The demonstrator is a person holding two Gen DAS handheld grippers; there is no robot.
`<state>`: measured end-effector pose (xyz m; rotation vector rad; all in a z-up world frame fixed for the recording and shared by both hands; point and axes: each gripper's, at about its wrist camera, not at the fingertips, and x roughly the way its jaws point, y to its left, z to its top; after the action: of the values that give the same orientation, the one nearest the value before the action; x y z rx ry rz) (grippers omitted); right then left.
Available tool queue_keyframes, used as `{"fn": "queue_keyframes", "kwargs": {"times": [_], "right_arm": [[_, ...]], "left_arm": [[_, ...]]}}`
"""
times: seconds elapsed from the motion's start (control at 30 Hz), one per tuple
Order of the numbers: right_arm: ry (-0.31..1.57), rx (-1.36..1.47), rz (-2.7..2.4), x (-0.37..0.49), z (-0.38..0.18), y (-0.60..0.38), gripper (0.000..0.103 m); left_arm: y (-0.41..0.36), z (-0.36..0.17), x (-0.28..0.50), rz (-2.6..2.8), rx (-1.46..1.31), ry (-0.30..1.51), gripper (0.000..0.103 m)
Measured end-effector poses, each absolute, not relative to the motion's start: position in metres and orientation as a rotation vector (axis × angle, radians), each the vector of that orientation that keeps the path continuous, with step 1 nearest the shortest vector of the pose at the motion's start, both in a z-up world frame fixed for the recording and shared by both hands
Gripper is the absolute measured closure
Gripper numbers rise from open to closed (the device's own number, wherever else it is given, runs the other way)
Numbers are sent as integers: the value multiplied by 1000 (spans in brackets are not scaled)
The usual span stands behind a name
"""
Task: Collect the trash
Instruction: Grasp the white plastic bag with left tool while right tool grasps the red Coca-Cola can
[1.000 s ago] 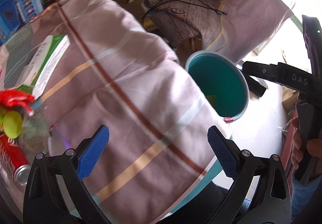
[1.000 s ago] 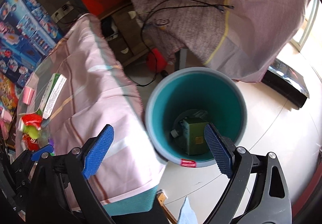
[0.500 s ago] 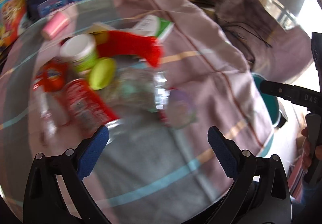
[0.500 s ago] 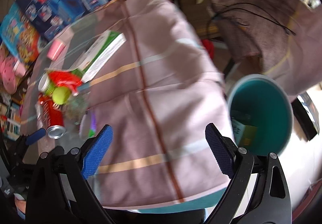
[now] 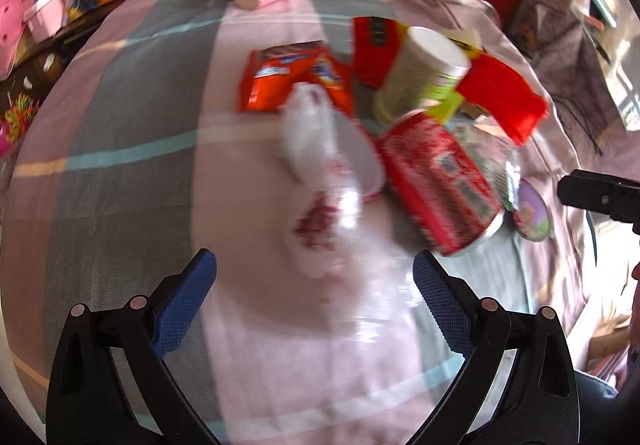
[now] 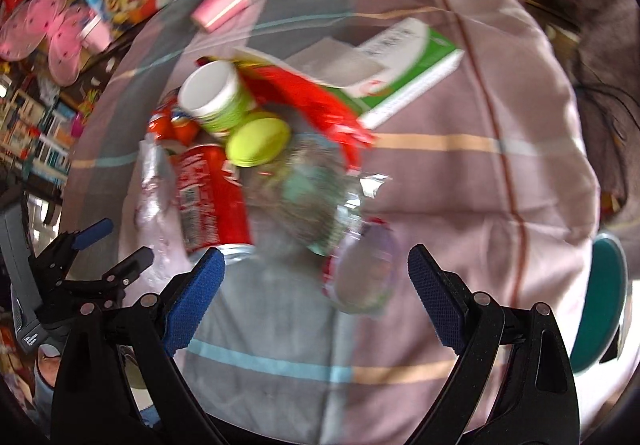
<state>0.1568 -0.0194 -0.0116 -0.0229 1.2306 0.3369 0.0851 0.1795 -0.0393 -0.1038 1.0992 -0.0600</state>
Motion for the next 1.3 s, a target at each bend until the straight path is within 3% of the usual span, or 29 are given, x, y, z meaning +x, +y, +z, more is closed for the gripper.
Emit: {"fn": "queue_keyframes", "kwargs": {"times": [0.3,0.43,0.53,0.57,0.6,0.97,1.0,1.07,1.13,1.3], "right_arm": [[1275,-112,406,180,-36,47,14],[1294,-129,422,187,-47,59,19],[1310,-137,430,192,-57,64,31],[1325,-125,449,192,-60,65,42],[1332,-123,458,191,-61,65,46],[1251,-58,450,169,-30,23,46],[1251,-48,441,167,-28,17,46],[1245,-38,429,163,-26,9,46],[1233,-26,419,159,-24,-1,46],[1228,13,405,149,-26,-19,46]], "left_arm": [[201,-44,90,-85,-142,1090,4],[207,-45,88,-96,-170,1093,4],[205,-49,88,-104,-173,1105,4],[204,-50,88,-106,-172,1107,4],[202,-51,88,-110,-173,1109,4],[169,-59,98,-150,-143,1121,5],[165,-59,98,-147,-132,1116,8],[158,-62,99,-143,-109,1122,32],[154,-60,97,-112,-81,1107,64],[159,-47,88,-74,-97,1069,72]]}}
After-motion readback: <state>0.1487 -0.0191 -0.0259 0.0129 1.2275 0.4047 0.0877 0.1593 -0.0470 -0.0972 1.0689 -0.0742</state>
